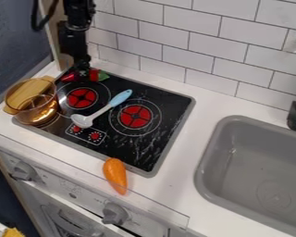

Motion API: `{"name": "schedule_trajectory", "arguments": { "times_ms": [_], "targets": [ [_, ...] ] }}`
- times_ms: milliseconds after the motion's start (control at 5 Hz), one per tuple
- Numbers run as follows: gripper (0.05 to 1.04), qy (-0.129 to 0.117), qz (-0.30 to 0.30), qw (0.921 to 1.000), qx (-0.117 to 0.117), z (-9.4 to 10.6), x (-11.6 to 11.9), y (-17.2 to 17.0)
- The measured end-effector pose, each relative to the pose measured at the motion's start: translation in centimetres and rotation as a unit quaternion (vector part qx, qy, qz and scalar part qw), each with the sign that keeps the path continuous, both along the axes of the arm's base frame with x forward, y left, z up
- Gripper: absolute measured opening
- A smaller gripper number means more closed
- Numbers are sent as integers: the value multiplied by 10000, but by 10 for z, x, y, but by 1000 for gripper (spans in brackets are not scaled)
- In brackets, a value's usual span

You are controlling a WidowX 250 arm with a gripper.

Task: Place the red pepper in between the right heater and the yellow thing

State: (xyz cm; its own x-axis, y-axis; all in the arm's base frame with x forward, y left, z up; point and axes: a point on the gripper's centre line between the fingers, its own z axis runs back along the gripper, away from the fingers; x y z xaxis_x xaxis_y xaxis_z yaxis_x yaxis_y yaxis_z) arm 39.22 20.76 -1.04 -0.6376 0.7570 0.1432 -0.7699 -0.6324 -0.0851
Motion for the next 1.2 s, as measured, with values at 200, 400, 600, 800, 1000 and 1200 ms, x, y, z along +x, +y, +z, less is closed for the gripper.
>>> {"name": "schedule_trajectory", "arguments": {
  "times_ms": [200, 400, 600, 800, 1000, 1200],
  "targets": [
    [952, 102, -33, 9999, 2, -8, 8, 2],
    [670, 100, 39, 9999, 83, -9, 9, 4],
    [481, 52, 202, 9997, 146, -8, 0, 2],
    [481, 106, 185, 9993, 321, -8, -7, 0],
    [481, 213, -125, 9992, 329, -4, -16, -7],
    [481, 123, -954, 9950, 259, 16, -17, -18]
  ]
}}
